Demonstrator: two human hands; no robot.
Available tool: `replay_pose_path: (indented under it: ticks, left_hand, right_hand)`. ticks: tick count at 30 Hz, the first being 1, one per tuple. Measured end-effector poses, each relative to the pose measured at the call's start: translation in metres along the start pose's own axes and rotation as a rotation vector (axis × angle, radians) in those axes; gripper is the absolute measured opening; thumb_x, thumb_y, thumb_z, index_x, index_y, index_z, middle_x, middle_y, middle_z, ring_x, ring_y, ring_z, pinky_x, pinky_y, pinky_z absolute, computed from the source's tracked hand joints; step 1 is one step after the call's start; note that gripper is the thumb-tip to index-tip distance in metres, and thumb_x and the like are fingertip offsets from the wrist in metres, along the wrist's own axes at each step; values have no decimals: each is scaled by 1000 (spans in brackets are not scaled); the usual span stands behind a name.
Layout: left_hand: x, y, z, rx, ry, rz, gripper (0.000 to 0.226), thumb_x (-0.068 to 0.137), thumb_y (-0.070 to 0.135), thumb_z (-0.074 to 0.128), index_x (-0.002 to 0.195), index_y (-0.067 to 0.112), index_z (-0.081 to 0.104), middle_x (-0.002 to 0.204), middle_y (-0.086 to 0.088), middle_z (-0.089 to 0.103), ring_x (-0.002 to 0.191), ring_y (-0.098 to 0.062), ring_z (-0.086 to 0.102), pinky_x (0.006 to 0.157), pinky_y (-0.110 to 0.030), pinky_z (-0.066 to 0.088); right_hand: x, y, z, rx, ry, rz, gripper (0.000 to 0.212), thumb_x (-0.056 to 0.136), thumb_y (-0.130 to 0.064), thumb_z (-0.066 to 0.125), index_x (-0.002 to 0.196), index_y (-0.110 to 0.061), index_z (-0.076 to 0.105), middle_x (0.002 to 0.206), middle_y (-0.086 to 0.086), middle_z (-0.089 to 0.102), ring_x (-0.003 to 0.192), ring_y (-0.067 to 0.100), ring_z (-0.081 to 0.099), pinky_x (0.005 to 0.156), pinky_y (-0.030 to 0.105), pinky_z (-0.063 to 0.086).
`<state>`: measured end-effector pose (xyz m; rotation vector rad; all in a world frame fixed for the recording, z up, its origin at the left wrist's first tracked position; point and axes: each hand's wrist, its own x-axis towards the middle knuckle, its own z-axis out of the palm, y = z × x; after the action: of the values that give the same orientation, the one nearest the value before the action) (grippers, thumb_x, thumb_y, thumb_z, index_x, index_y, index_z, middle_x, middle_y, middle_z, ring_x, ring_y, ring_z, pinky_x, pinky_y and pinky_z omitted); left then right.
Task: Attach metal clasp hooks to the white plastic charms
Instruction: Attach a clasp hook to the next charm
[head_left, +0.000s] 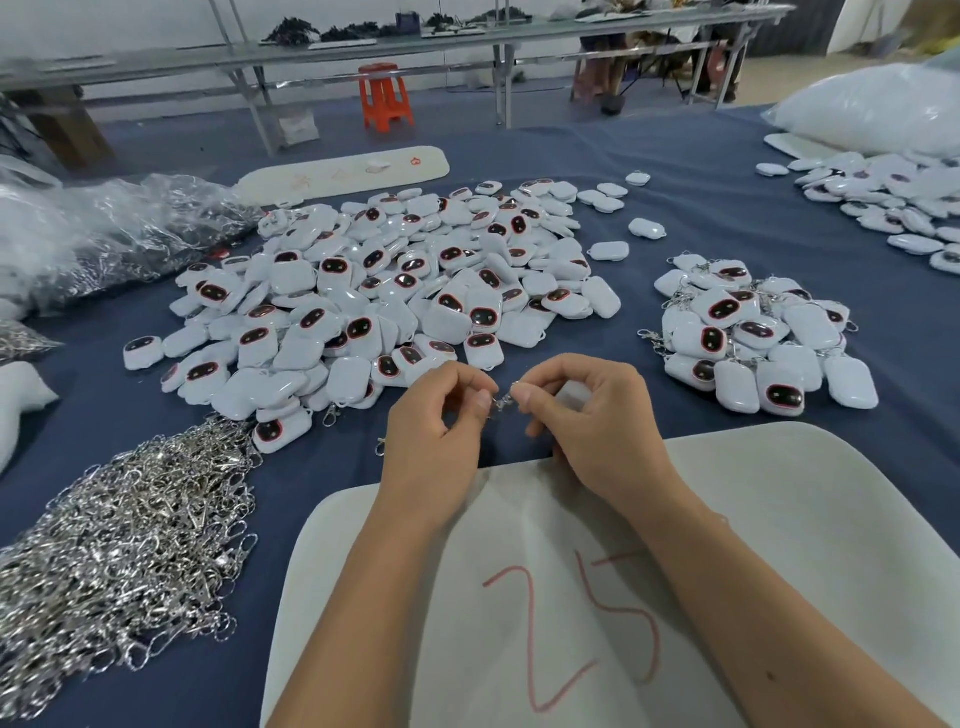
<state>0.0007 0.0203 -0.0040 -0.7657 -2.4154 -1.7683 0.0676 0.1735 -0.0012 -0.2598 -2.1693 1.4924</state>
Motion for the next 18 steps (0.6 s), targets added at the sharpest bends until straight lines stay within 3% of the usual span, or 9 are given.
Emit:
replay_pose_path:
  ticks: [3,7,14,18]
  left_hand:
    - [-3,4,0,25,-23,76,10,89,22,71,95,30,71,99,11,66,97,-11,60,72,-22,50]
    - [-2,4,0,82,-26,120,13,87,15,76,91,27,71,95,12,67,93,-13,63,69,-22,49]
    - [-2,2,-2,59,-28,146,14,86,13,72,86,26,71,87,13,69,86,-14,63,71,-20,48]
    - [-2,1,-2,69,-35,160,10,86,15,69,87,25,71,87,14,69,86,-12,64,73,-17,47]
  right_hand:
    - [-2,0,2,-130,6,-116,11,91,-10,78,84,-18,76,68,-9,70,60,9,67,62,27,54]
    - [-3,-3,2,-244,-1,-217,7,89,-6,78,87,-13,78,79,-7,74,77,11,69,75,34,55]
    - [-1,-5,-2,-161,-11,-223,8,90,-5,78,88,-12,80,79,-8,75,68,11,69,70,26,56]
    - [-2,-7,-3,-119,-62,-223,11,93,0,74,94,-8,81,83,-4,76,68,10,70,67,13,51]
